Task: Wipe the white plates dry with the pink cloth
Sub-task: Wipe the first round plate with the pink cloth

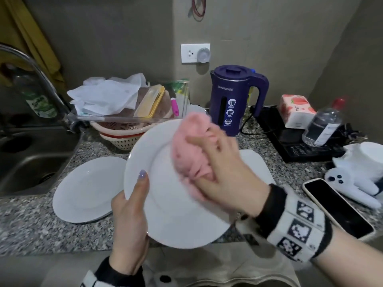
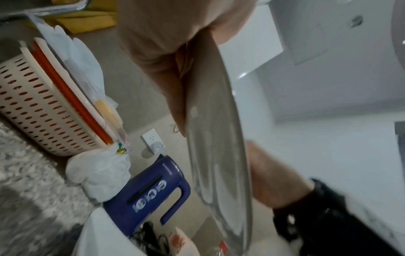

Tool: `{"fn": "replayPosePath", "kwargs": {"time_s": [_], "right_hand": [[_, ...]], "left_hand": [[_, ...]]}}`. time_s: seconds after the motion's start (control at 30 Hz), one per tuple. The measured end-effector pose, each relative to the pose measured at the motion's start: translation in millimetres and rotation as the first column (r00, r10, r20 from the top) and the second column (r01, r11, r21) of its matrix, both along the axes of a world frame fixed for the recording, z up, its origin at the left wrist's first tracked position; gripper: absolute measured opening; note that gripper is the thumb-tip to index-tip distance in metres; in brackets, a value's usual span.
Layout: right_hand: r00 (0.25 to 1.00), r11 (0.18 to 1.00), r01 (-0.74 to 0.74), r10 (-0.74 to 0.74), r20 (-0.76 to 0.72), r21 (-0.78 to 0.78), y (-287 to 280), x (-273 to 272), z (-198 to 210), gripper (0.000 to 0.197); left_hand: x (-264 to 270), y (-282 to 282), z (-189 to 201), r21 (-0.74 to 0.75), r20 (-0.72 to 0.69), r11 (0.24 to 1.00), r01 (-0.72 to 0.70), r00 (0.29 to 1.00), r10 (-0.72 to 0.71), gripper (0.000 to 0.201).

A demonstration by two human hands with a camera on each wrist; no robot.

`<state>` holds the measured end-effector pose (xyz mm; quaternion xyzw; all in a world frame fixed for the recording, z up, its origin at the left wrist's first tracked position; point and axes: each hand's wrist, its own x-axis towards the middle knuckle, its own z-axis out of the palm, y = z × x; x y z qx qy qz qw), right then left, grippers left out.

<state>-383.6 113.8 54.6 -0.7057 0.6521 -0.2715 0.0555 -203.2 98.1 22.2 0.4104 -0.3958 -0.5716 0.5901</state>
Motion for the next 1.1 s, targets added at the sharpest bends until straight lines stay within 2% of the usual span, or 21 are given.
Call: {"fn": "replayPosePath", "kwargs": {"time_s": [0.07, 0.1, 0.17, 0.23, 0.27, 0.33, 0.37, 0.4, 0.43, 0.5, 0.57, 0.6, 0.67, 0.73, 0.8, 0.87, 0.93, 0.97, 1.0, 1.03, 1.1], "right_hand": [[0.994, 0.994, 0.105, -0.105, 0.009, -0.038, 1, -14, -2, 0.073], [0.998, 0.998, 0.059, -0.058, 0.03, -0.02, 9, -9, -5, 0.074], [0.978, 0.98, -0.195, 0.193, 0.075, 0.022, 30, 18, -16, 0.07], [0.933, 0.932, -0.361, 0.36, 0.022, 0.039, 46, 43, -26, 0.065], [0.937, 0.936, -0.349, 0.35, -0.002, 0.032, 47, 41, -28, 0.064], [0.984, 0.985, -0.165, 0.167, 0.053, -0.046, 42, 22, -24, 0.064], [0.983, 0.996, -0.026, 0.042, 0.18, -0.087, 38, 6, -23, 0.064], [0.932, 0.988, 0.119, -0.077, 0.354, -0.097, 35, -8, -18, 0.067], [0.82, 0.974, 0.213, -0.138, 0.556, -0.073, 31, -20, -16, 0.07], [0.447, 0.975, 0.218, -0.065, 0.892, -0.039, 24, -28, -24, 0.065], [0.074, 0.984, 0.178, -0.016, 0.997, 0.002, 21, -16, -40, 0.062], [-0.056, 0.979, 0.201, -0.012, 0.998, 0.023, 21, -9, -49, 0.065], [-0.244, 0.96, 0.277, 0.018, 0.97, 0.052, 24, 9, -57, 0.074], [-0.396, 0.936, 0.332, 0.028, 0.918, 0.115, 28, 29, -66, 0.083], [-0.52, 0.924, 0.295, -0.06, 0.852, 0.245, 27, 54, -83, 0.098], [-0.512, 0.905, 0.243, -0.186, 0.839, 0.349, 30, 78, -97, 0.117], [-0.445, 0.9, 0.255, -0.215, 0.869, 0.354, 33, 82, -90, 0.115], [-0.411, 0.902, 0.306, -0.162, 0.897, 0.303, 34, 75, -81, 0.107], [-0.355, 0.911, 0.357, -0.073, 0.932, 0.208, 35, 63, -66, 0.099], [-0.267, 0.929, 0.364, 0.033, 0.963, 0.069, 36, 49, -46, 0.09], [-0.071, 0.946, 0.279, 0.191, 0.979, -0.164, 26, 14, -14, 0.069]], "left_hand": [[0, -2, 5, -0.026, -0.049, 0.999, -0.034, 0.998, 0.033, 0.025], [-1, -3, 6, -0.04, -0.06, 0.998, -0.041, 0.997, 0.039, 0.023], [-2, -7, 7, -0.064, -0.06, 0.996, -0.055, 0.997, 0.051, 0.019], [-1, -8, 8, -0.069, -0.046, 0.996, -0.055, 0.998, 0.052, 0.021], [0, -8, 9, -0.071, -0.049, 0.996, -0.056, 0.997, 0.052, 0.021], [5, -5, 11, -0.099, -0.063, 0.993, -0.064, 0.996, 0.058, 0.023], [7, -3, 14, -0.116, -0.061, 0.991, -0.072, 0.996, 0.065, 0.026], [8, -1, 15, -0.133, -0.058, 0.988, -0.076, 0.996, 0.069, 0.03], [7, 1, 17, -0.137, -0.065, 0.987, -0.082, 0.995, 0.074, 0.032], [1, 6, 18, -0.136, -0.09, 0.987, -0.085, 0.993, 0.074, 0.032], [-6, 10, 18, -0.139, -0.11, 0.984, -0.108, 0.99, 0.093, 0.027], [-8, 12, 18, -0.145, -0.115, 0.982, -0.124, 0.987, 0.108, 0.025], [-12, 13, 17, -0.151, -0.136, 0.973, -0.174, 0.979, 0.153, 0.022], [-18, 13, 14, -0.156, -0.171, 0.962, -0.224, 0.965, 0.197, 0.022], [-28, 12, 15, -0.146, -0.203, 0.947, -0.287, 0.945, 0.255, 0.019], [-35, 13, 18, -0.186, -0.217, 0.925, -0.331, 0.932, 0.29, 0.015], [-35, 12, 22, -0.251, -0.167, 0.905, -0.344, 0.936, 0.31, 0.012], [-30, 11, 22, -0.258, -0.156, 0.898, -0.357, 0.932, 0.326, 0.015], [-25, 10, 21, -0.262, -0.168, 0.888, -0.379, 0.924, 0.345, 0.016], [-19, 9, 21, -0.262, -0.191, 0.881, -0.393, 0.916, 0.352, 0.017], [-11, 8, 20, -0.227, -0.212, 0.907, -0.355, 0.927, 0.31, 0.017]]}}
